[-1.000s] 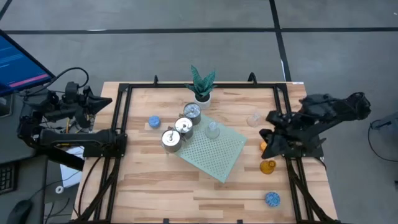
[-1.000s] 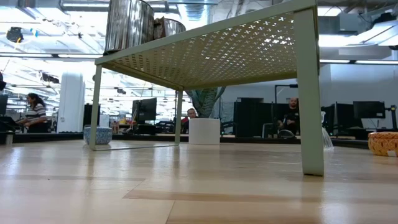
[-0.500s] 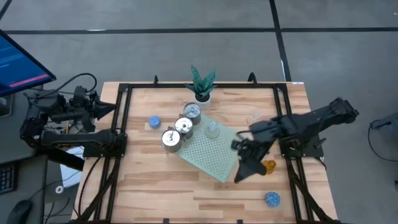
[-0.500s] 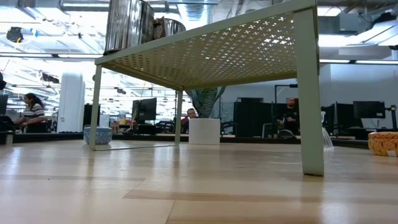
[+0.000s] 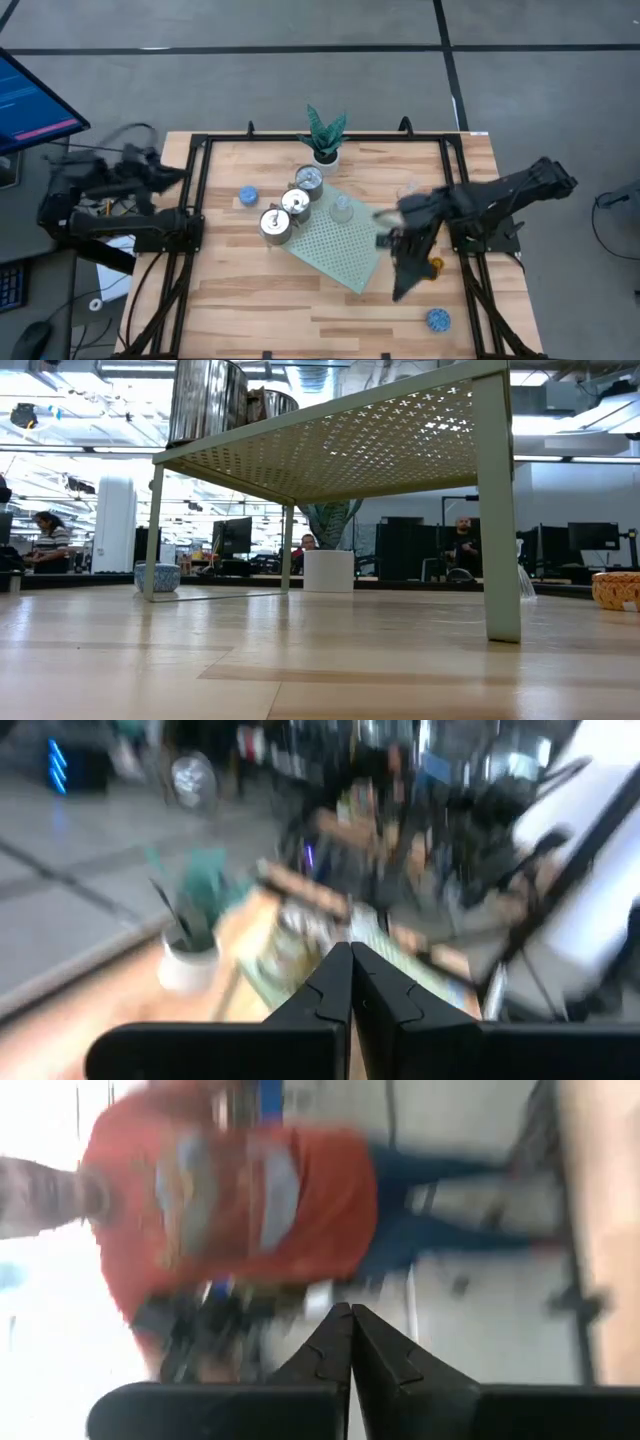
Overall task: Pick & Place candle stick holders
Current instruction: Put the yellow candle holder on the shelf
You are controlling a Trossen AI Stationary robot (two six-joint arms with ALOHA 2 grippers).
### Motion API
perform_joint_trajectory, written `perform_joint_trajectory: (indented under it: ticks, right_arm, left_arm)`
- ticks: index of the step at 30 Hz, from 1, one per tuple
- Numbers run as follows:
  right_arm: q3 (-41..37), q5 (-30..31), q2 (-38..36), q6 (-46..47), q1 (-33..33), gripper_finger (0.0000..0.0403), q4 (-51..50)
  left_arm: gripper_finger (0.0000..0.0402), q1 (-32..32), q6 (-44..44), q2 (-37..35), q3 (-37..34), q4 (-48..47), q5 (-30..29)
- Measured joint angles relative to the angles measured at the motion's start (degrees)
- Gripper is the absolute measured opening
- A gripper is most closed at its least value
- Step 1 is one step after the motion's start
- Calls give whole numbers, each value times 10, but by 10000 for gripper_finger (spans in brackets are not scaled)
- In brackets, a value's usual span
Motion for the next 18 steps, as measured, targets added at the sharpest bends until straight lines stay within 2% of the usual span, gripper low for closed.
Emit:
perform_joint_trajectory:
  ticks: [4, 7, 10, 13, 18]
  right_arm:
    - [0, 100, -71, -41, -32, 0, -35]
    - [1, 189, -131, -86, -54, 0, -99]
    - [1, 295, -183, -103, -62, 0, -229]
    - [1, 386, -220, -74, -55, 0, -388]
    - [0, 450, -232, -9, -31, 0, -561]
  left_arm:
    - [4, 0, 5, -70, 3, 18, -59]
    - [4, 0, -11, -108, -8, 11, -78]
    - [4, 0, -44, -130, -27, 17, -78]
    - [4, 0, -53, -132, -60, 12, -63]
    - [5, 1, -30, -131, -134, 47, -63]
